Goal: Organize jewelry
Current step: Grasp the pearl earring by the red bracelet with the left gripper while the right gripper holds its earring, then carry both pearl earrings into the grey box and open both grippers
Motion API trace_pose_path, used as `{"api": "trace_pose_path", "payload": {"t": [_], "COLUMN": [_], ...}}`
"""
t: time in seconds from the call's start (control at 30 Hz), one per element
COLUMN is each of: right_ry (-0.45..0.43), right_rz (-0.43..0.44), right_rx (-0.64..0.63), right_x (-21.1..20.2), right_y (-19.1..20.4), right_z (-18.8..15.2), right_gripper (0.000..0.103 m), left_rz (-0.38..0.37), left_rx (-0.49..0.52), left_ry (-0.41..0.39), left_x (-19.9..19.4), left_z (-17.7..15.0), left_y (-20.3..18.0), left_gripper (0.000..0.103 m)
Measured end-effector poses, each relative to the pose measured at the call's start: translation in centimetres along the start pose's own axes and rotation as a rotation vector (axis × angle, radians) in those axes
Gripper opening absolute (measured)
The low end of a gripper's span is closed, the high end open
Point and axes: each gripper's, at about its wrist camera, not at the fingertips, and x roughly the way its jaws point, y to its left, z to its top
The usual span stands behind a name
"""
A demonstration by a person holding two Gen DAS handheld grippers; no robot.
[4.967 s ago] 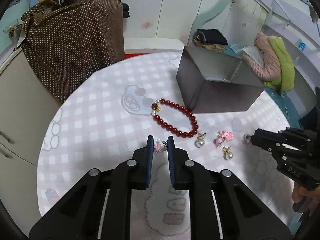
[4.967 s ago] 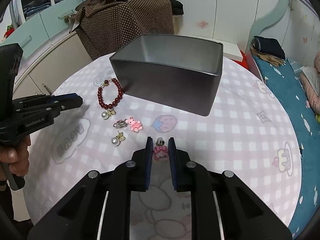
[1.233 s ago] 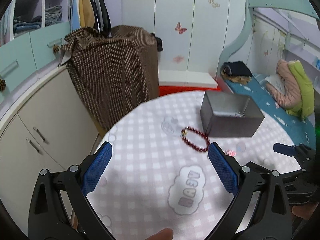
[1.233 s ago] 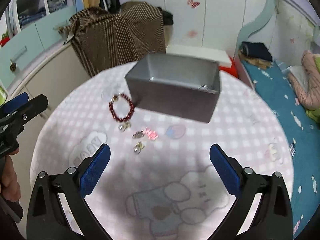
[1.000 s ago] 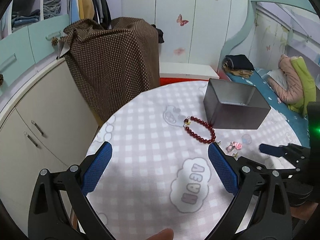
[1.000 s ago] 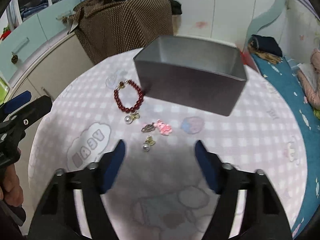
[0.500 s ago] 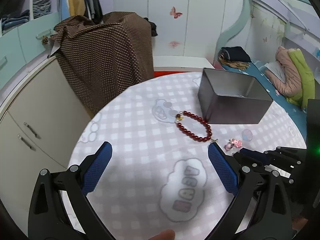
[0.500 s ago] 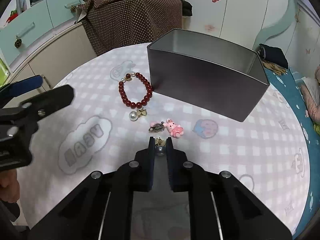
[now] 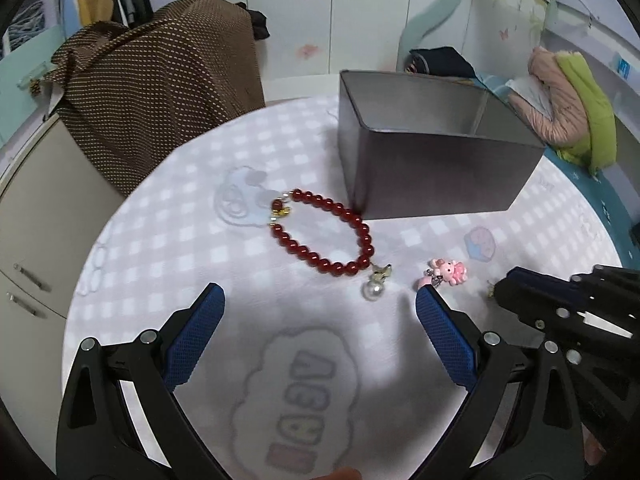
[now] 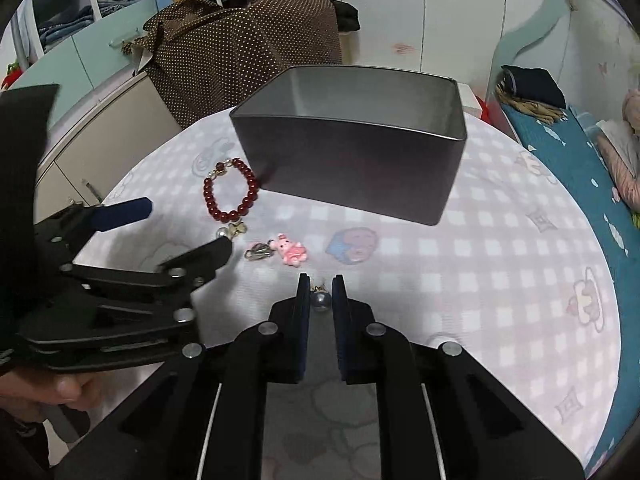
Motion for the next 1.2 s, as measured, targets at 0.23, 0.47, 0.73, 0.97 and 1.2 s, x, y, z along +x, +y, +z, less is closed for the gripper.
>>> {"api": "trace_pose_path", "payload": {"t": [0.23, 0.47, 0.73, 0.97, 1.2], "right_ry": [-0.005, -0.019, -0.032, -0.069, -0.148], "right_rz": [0.011, 0.027, 0.044, 0.066, 0.051], "right_rx": [0.013, 0.019, 0.021, 0.022, -0.034], "right_x": [-0.2, -1.0, -2.2, -4.0, -6.8], "right_y": [-0.6, -0.9, -1.3, -1.3, -1.1], "right_z": [0.1, 0.2, 0.2, 1.5, 4.8], "right_gripper": [0.010, 0.010, 0.010, 0.010, 0.010], "left_rz": [-0.033, -0.096, -0.142, -0.133, -0.151], "left_rx": [0.008, -0.016, -0.072, -0.079, -0.039], "left_ry": [0.008, 0.017, 0.015, -0.070, -0.183], "left_x": [0.9, 0.4, -1.7, -5.6, -9.3], "left_z": [0.5, 0.4, -1.2, 0.2, 3.4], "left_y": [-0.6, 0.0, 1.7, 3.1, 2.7], "left_gripper": [0.062, 0.012, 0.011, 0.011, 0.011]}}
